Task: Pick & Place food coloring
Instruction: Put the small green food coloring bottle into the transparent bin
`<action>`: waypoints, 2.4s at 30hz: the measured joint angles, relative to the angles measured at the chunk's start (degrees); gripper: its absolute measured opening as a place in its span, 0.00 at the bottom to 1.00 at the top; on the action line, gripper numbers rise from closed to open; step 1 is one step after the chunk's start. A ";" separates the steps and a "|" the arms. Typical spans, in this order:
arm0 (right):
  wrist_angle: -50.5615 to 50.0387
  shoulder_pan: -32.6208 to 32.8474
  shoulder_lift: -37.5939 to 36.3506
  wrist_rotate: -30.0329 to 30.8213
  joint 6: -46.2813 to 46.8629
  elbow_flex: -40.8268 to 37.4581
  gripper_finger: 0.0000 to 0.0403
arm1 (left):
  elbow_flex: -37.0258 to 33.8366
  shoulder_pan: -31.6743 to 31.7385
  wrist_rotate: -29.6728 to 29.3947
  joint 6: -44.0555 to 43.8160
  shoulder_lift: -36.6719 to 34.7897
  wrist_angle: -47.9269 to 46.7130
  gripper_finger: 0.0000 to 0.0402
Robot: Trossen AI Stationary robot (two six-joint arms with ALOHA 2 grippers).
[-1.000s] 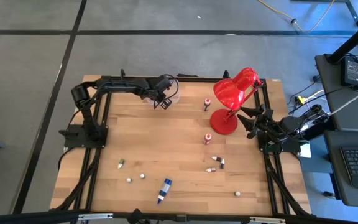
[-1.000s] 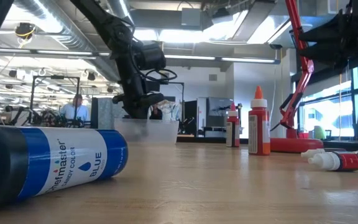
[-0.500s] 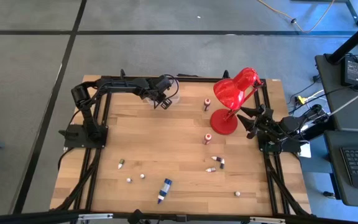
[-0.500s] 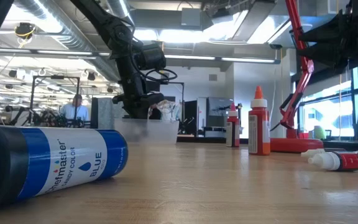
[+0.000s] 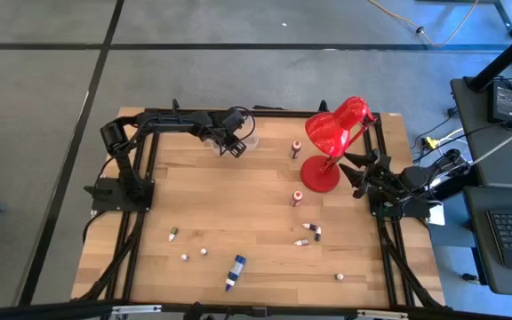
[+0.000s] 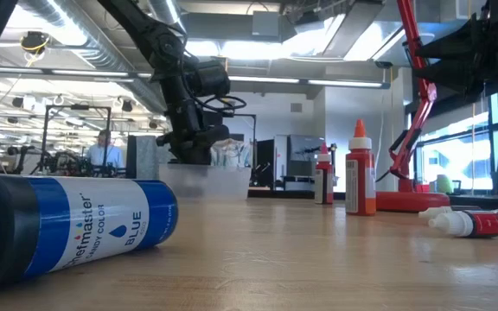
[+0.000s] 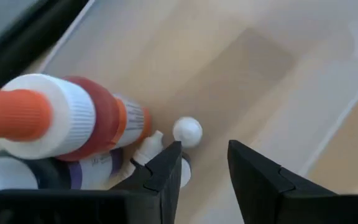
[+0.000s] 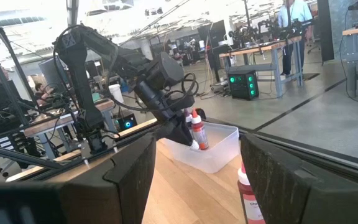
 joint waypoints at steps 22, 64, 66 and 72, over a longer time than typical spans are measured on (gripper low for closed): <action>-3.36 0.00 0.00 0.00 0.20 0.00 0.59 | 2.58 -24.83 2.29 -9.30 -26.07 -7.54 0.32; -6.62 0.02 0.00 -0.04 3.40 0.00 0.59 | -7.47 -70.22 6.81 -104.32 -11.12 -38.86 0.32; -6.62 0.02 0.00 -0.04 3.39 0.00 0.59 | -9.90 -70.55 6.59 -106.01 -11.62 -36.51 0.32; -6.60 0.00 0.00 -0.04 3.39 0.00 0.59 | -15.08 -70.55 6.66 -106.73 -11.81 -29.12 0.32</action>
